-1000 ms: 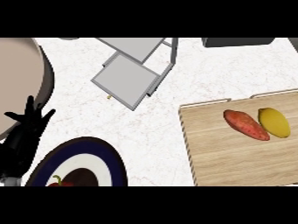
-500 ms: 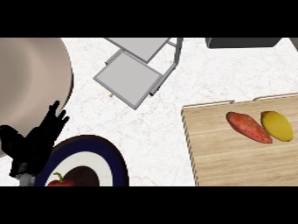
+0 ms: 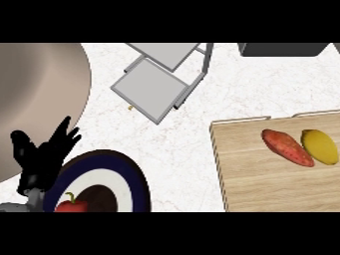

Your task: Pick the lemon from the tray and place it in the tiered shelf

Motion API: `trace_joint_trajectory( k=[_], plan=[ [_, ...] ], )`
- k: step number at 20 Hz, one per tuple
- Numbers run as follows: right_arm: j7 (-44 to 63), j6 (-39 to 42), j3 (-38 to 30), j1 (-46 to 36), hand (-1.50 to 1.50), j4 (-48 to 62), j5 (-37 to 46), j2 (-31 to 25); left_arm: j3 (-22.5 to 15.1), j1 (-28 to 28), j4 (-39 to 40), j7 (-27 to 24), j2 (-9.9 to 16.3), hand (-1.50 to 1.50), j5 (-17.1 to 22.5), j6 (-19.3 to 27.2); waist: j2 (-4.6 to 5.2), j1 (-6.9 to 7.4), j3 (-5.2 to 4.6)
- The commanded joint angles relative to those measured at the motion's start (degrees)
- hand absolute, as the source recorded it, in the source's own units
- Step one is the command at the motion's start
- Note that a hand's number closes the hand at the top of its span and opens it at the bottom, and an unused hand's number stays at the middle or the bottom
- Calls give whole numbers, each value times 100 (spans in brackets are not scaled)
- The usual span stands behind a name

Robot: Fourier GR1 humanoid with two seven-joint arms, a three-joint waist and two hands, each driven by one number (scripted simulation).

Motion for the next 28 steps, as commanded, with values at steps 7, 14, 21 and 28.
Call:
trace_joint_trajectory(
  k=[7,14,21,28],
  plan=[
    [1052,-127,264,399,-150,-931,649,386,55,44,450,66,-255,0,-172,-95,21,-63,-36],
    [874,-105,238,276,-150,-539,1332,716,127,-172,491,97,-437,0,-339,-109,33,-22,-34],
    [904,-369,548,230,-150,-470,2082,1334,591,-448,712,349,-66,0,-295,-448,38,-13,-34],
    [596,-537,557,109,-150,163,2883,1563,621,-322,472,479,-240,0,-304,-510,41,12,-32]
  ],
)
